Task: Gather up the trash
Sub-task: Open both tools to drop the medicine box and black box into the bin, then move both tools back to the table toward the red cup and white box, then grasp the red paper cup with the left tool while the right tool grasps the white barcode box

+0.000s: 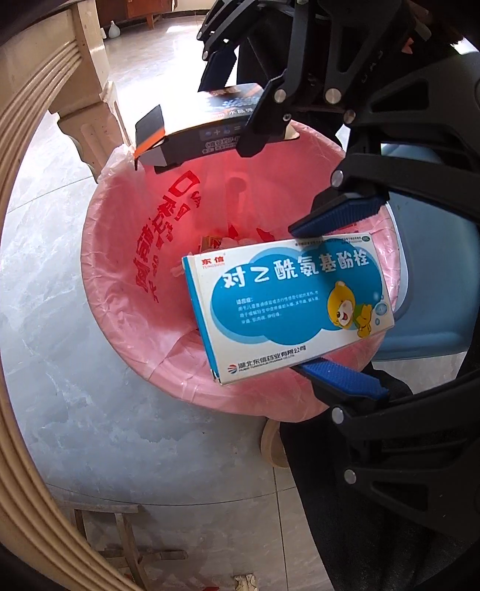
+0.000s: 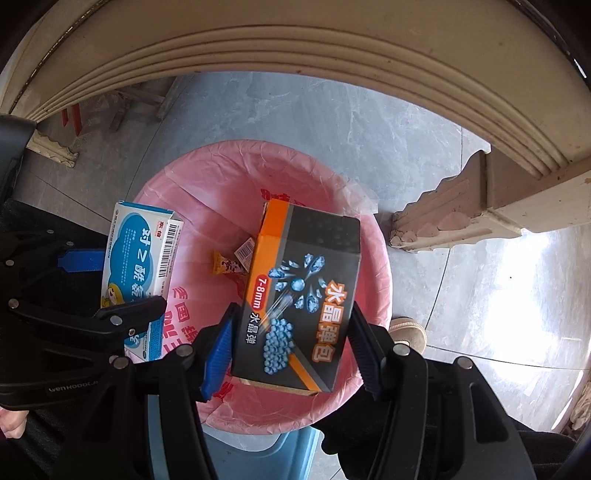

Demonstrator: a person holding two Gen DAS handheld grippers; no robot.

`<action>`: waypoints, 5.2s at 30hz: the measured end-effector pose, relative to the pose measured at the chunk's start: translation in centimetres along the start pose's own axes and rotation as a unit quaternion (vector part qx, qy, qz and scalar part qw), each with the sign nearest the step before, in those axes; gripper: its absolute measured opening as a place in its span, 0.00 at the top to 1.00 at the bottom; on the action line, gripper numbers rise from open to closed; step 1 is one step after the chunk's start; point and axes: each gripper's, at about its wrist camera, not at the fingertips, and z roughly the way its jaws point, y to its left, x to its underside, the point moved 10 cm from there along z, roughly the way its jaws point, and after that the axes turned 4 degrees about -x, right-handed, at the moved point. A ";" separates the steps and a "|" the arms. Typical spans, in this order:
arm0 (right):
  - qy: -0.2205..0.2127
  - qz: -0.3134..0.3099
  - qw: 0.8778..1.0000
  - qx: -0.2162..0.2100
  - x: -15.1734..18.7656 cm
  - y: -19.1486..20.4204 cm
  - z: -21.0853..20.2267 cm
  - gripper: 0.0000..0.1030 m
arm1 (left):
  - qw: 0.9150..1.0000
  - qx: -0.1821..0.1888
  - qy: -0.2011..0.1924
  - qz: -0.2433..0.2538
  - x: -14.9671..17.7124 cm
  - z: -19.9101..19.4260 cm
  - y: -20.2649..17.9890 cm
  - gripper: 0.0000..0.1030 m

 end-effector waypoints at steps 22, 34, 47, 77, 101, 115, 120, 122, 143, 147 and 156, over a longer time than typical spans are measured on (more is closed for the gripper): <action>0.039 -0.001 0.999 -0.027 0.5 0.2 3.1 0.45 | 0.999 -0.015 0.043 0.010 -0.8 3.2 0.9 0.34; 0.037 -0.001 0.999 -0.013 0.4 0.1 2.9 0.36 | 0.999 -0.034 0.033 0.004 -0.6 3.1 1.9 0.31; 0.015 -0.002 1.000 -0.010 0.3 0.5 1.2 0.35 | 0.998 -0.062 0.005 0.008 -0.6 1.3 2.1 0.30; -0.266 -0.023 0.963 -0.047 -18.9 -0.5 -41.0 0.12 | 0.984 -0.074 -0.156 0.039 -15.4 -43.0 4.4 0.20; -0.215 -0.068 0.974 -0.030 -28.5 2.0 -33.4 0.11 | 0.997 -0.056 -0.057 -0.014 -28.3 -35.0 6.7 0.20; -0.146 -0.071 0.987 -0.015 -30.8 2.5 -23.3 0.11 | 0.998 -0.038 -0.018 -0.041 -31.1 -30.3 8.1 0.20; -0.146 -0.077 0.986 0.004 -31.4 2.7 -21.1 0.11 | 0.998 -0.030 -0.007 -0.052 -31.8 -28.9 8.5 0.20; -0.149 -0.073 0.986 0.010 -31.6 2.6 -20.3 0.12 | 0.998 -0.025 -0.004 -0.057 -32.0 -28.4 8.6 0.20; -0.207 -0.039 0.977 0.007 -32.1 1.5 -16.0 0.66 | 0.997 0.012 0.015 -0.081 -32.5 -25.9 8.4 0.32; -0.206 -0.047 0.977 0.011 -32.0 1.7 -16.0 0.76 | 0.996 0.017 0.016 -0.087 -32.3 -25.6 8.7 0.42; -0.215 -0.046 0.975 0.025 -32.0 0.1 -17.7 0.77 | 0.997 0.012 0.001 -0.079 -31.4 -25.7 9.2 0.48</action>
